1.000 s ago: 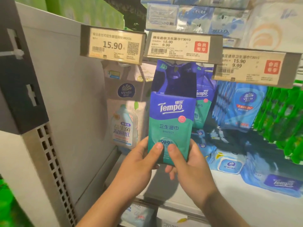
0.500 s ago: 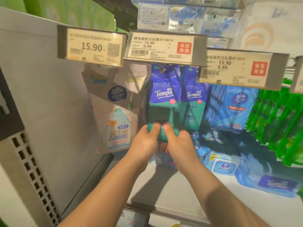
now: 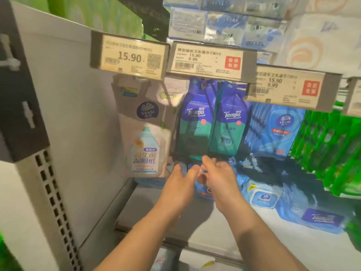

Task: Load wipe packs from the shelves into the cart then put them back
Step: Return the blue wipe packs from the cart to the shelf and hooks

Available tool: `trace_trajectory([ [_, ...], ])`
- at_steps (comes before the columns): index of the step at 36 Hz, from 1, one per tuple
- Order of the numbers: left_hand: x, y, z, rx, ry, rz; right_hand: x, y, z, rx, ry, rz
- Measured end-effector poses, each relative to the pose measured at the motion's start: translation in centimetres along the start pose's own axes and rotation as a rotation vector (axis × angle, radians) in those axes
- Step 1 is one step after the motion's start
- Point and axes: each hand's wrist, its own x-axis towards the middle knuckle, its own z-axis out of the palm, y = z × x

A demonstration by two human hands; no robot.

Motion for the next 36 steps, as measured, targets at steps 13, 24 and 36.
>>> trace_trajectory([
  [13, -5.8, -6.4, -3.5, 0.381, -0.075, 0.444, -10.0, 3.4, -4.2, -0.61, 0.206, -0.012],
  [24, -12.5, -9.9, -5.9, 0.816, -0.141, 0.416, -19.3, 6.2, -6.7, -1.224, 0.073, -0.098],
  [36, -23.5, -11.4, -6.2, 0.99, -0.051, 0.234, -27.9, 8.6, -11.0, -1.177, -0.116, -0.064],
])
